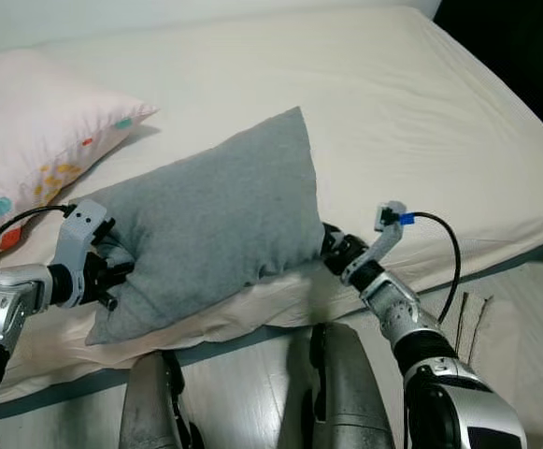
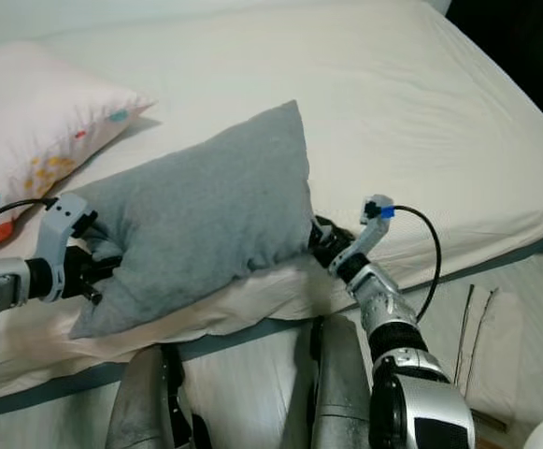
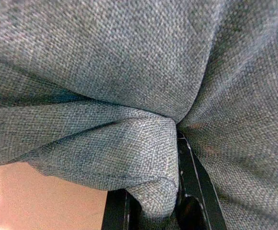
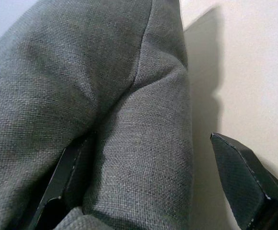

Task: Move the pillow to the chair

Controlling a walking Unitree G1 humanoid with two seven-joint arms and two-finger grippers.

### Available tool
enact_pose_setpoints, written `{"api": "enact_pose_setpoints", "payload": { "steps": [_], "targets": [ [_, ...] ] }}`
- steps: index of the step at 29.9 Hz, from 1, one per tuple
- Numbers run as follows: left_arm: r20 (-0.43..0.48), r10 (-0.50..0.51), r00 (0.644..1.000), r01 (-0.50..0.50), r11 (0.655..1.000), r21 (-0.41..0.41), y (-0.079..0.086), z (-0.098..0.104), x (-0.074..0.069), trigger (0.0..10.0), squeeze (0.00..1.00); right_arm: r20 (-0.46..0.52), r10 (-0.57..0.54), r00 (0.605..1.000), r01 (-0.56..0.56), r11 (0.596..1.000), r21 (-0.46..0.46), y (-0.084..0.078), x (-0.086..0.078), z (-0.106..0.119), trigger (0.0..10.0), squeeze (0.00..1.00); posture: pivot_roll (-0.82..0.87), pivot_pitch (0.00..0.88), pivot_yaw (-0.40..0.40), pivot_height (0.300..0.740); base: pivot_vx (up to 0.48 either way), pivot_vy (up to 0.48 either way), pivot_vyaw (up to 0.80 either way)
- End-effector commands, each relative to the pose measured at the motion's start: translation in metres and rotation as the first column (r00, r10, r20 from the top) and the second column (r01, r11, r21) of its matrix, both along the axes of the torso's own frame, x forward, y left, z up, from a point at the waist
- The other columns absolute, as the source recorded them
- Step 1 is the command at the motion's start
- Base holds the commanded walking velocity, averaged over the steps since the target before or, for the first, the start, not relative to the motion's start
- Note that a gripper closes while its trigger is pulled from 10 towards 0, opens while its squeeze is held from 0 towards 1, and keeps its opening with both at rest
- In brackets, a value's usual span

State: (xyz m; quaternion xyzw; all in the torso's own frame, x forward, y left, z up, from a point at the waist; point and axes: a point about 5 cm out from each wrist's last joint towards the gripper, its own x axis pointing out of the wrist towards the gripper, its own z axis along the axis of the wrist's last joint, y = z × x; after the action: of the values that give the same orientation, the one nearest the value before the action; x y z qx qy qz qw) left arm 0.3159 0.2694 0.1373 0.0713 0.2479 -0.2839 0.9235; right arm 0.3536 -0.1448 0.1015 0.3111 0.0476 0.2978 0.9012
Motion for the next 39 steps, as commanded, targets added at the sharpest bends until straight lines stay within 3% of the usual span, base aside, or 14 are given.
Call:
{"api": "enact_pose_setpoints", "payload": {
  "steps": [1, 6, 7, 8, 9, 10, 12, 13, 18, 19, 25, 39],
  "targets": [
    [-0.050, -0.066, 0.997, 0.066, 0.998, -0.003, -0.020, -0.020, -0.004, 0.0, 0.00, -0.081, 0.200, 0.976, -0.207, 0.975, -0.077, 0.032, -0.015, -0.022, 10.0, 0.00, 0.04, 0.267, -0.033, 0.557, 0.000, 0.000, 0.00],
    [-0.042, -0.069, 0.997, 0.068, 0.998, -0.006, -0.022, -0.019, -0.003, 0.0, 0.00, -0.091, 0.233, 0.968, -0.243, 0.963, -0.116, 0.035, -0.018, -0.025, 10.0, 0.00, 0.04, 0.267, -0.032, 0.557, 0.000, 0.000, 0.00],
    [-0.030, -0.073, 0.997, 0.073, 0.997, -0.008, -0.025, -0.018, -0.001, 0.0, 0.00, -0.081, 0.184, 0.980, -0.198, 0.946, -0.256, 0.035, -0.017, -0.030, 10.0, 0.00, 0.04, 0.265, -0.029, 0.557, 0.000, 0.000, 0.00],
    [-0.016, -0.075, 0.997, 0.075, 0.997, -0.012, -0.028, -0.017, 0.001, 0.0, 0.00, -0.056, 0.087, 0.995, -0.101, 0.930, -0.353, 0.031, -0.012, -0.030, 6.3, 0.00, 0.04, 0.265, -0.029, 0.557, 0.000, 0.000, 0.00],
    [-0.016, -0.075, 0.997, 0.075, 0.997, -0.012, -0.028, -0.017, 0.001, 0.0, 0.00, -0.056, 0.087, 0.995, -0.101, 0.930, -0.353, 0.031, -0.012, -0.030, 6.3, 0.00, 0.04, 0.265, -0.029, 0.557, 0.000, 0.000, 0.00],
    [-0.003, -0.080, 0.997, 0.080, 0.997, -0.020, -0.033, -0.016, 0.003, 0.0, 0.00, -0.022, -0.011, 1.000, 0.001, 0.918, -0.396, 0.023, -0.007, -0.027, 0.0, 0.00, 0.04, 0.263, -0.029, 0.557, 0.000, 0.000, 0.00],
    [-0.003, -0.080, 0.997, 0.080, 0.997, -0.020, -0.033, -0.016, 0.003, 0.0, 0.00, -0.022, -0.011, 1.000, 0.001, 0.918, -0.396, 0.023, -0.007, -0.027, 0.0, 0.00, 0.04, 0.263, -0.029, 0.557, 0.000, 0.000, 0.00],
    [0.008, -0.083, 0.997, 0.083, 0.996, -0.034, -0.037, -0.015, 0.004, 0.0, 0.00, 0.011, -0.104, 0.994, 0.099, 0.901, -0.422, 0.015, -0.003, -0.023, 0.0, 0.00, 0.04, 0.263, -0.028, 0.557, 0.000, 0.000, 0.00],
    [0.019, -0.076, 0.997, 0.077, 0.995, -0.061, -0.041, -0.014, 0.004, 0.0, 0.00, 0.032, -0.159, 0.987, 0.157, 0.891, -0.426, 0.008, 0.000, -0.019, 0.0, 0.00, 0.04, 0.260, -0.028, 0.557, 0.000, 0.000, 0.00],
    [0.027, -0.057, 0.998, 0.059, 0.993, -0.097, -0.045, -0.014, 0.005, 0.0, 0.00, 0.052, -0.188, 0.981, 0.192, 0.883, -0.429, 0.003, 0.001, -0.016, 0.0, 0.00, 0.04, 0.258, -0.028, 0.557, 0.000, 0.000, 0.00],
    [0.025, -0.014, 1.000, 0.018, 0.985, -0.169, -0.051, -0.017, 0.005, 0.0, 0.00, 0.062, -0.193, 0.979, 0.201, 0.892, -0.404, -0.001, 0.001, -0.014, 0.0, 0.00, 0.04, 0.258, -0.029, 0.557, 0.000, 0.000, 0.00],
    [0.032, 0.024, 0.999, -0.017, 0.979, -0.202, -0.055, -0.019, 0.006, 0.0, 0.00, 0.091, -0.194, 0.977, 0.214, 0.910, -0.355, 0.006, 0.004, -0.007, 0.0, 0.00, 0.04, 0.243, -0.034, 0.557, 0.000, 0.000, 0.00]
  ]
}}
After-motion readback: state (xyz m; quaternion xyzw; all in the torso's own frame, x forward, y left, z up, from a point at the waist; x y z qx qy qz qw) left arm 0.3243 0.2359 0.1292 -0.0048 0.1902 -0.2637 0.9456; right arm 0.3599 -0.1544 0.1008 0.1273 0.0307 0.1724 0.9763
